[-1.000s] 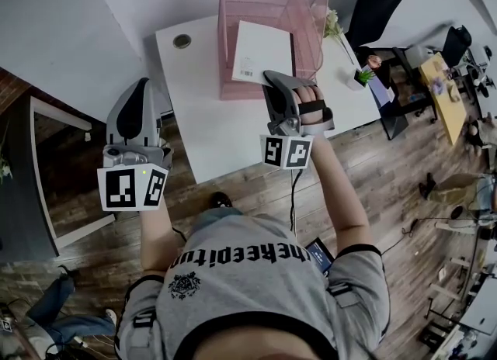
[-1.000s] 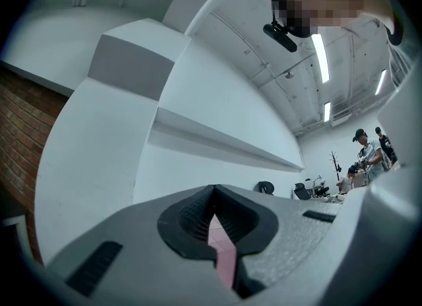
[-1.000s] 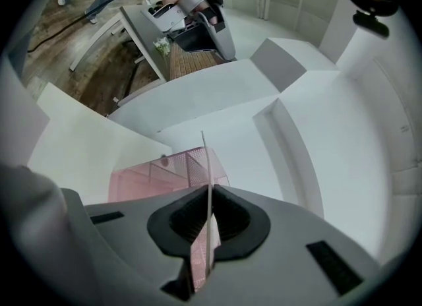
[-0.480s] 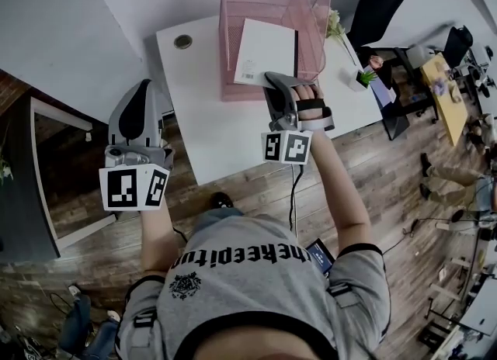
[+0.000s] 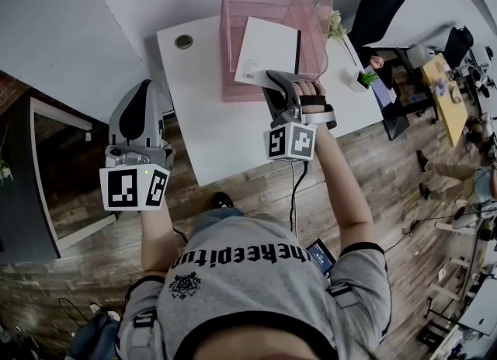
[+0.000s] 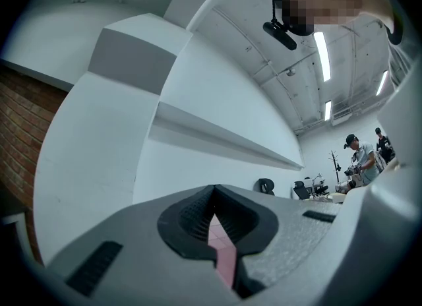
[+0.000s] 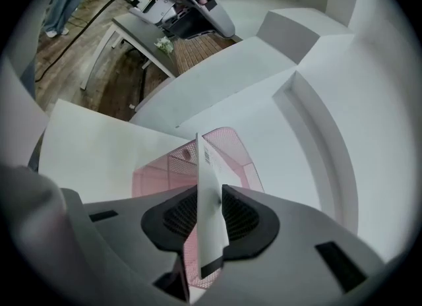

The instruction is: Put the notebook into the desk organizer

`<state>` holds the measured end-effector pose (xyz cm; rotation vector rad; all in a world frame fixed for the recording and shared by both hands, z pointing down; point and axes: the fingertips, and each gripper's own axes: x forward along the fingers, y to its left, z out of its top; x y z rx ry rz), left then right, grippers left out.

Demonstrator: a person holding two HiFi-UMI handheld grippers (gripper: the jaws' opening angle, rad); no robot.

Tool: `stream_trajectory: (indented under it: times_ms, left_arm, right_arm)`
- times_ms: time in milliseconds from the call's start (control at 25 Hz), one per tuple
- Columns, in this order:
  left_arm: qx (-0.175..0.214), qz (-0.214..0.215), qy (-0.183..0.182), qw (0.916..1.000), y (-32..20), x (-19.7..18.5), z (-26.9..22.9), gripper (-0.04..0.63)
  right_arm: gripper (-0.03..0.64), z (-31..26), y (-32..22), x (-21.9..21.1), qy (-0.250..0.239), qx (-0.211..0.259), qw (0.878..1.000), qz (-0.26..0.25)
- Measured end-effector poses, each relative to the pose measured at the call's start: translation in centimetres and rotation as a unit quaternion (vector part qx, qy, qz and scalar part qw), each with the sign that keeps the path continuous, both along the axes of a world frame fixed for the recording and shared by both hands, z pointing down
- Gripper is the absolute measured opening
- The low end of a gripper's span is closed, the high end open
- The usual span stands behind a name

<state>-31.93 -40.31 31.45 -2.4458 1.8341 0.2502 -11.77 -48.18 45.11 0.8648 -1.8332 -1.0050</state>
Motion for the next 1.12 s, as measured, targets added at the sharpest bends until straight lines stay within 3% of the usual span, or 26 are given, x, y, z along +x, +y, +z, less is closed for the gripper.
stream_trajectory:
  times_ms: [280,600,760,1120]
  left_arm:
    - [-0.001,0.004,0.002,1.0,-0.1,0.0,0.1,0.003]
    - [-0.002,0.003,0.002,1.0,-0.1,-0.3,0.1,0.003]
    - [-0.002,0.002,0.002,1.0,0.2,-0.2,0.2,0.003]
    - [0.0,-0.002,0.001,1.0,0.4,-0.5,0.1,0.003]
  right_arm:
    - [0.109,0.4,1.2,-0.5,-0.006,-0.031,0.999,-0.018]
    - [0.106,-0.7,2.6,-1.0,-0.017,-0.031,0.999,-0.028]
    - [0.026,-0.7,2.5,-0.6,-0.001,-0.015,1.0,-0.018]
    - [0.021,-0.4,0.1,0.0,0.022,0.003,1.0,0.008]
